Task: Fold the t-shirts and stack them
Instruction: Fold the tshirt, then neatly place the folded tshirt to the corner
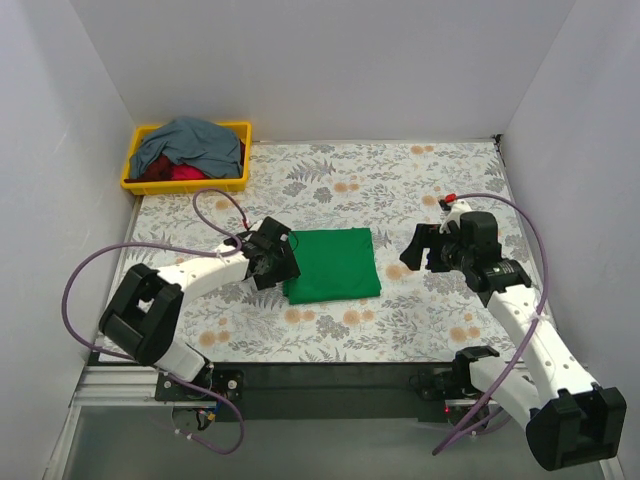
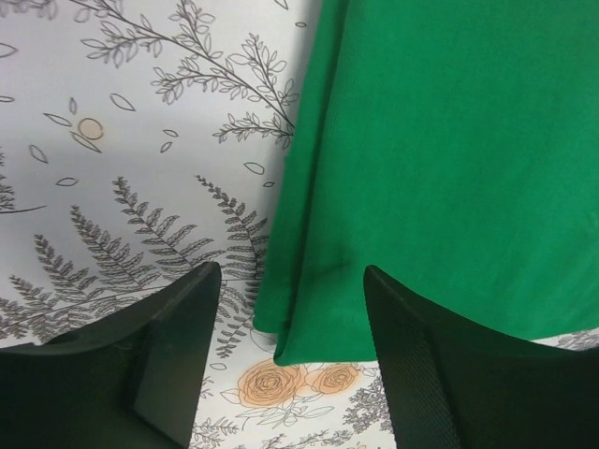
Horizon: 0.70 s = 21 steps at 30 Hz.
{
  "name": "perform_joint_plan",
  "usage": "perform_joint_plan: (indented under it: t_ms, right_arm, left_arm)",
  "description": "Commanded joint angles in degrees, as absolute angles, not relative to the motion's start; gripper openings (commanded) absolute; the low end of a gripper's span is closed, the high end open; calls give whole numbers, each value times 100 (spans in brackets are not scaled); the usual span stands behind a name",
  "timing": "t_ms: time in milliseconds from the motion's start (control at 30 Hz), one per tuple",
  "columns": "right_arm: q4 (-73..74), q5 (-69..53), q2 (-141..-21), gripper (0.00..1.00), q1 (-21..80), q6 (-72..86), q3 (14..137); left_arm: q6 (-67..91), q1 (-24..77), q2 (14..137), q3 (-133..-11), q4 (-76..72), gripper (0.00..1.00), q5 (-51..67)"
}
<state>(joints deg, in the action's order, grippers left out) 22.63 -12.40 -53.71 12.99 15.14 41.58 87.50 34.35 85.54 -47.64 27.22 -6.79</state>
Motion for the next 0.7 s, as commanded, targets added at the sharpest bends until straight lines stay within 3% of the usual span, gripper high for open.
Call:
perform_joint_plan:
  t_ms: [0,233,333,367,433,667]
  right_arm:
    - [2628,-1213,-5011,83,1310,1397,3921]
    - [2654,-1344,-4790,83,1318,1380,3648]
    - [2654,-1389,-4755,83,1310,1380,3577]
    - [2654,-1397,-4755,83,1318,1389,3551]
    - [2654,-1397,-4737,82,1310,1371,3533]
    - [2663,-1468,-4492,82,1310,1389,3489]
  left_arm:
    - [8833,3594,8779,-5080,3058,60,-905]
    - [9079,3867,9307,-5238,3357,48,-1116]
    - [9158,3911,9421,-5238,3401,28,-1178]
    - [9158,3920,9457,-5230,3427,11,-1204]
    - [9184,3911,9579,-5343,3698,0,-1588]
    - [8624,3070,9519,-5572,4517,0,-2714]
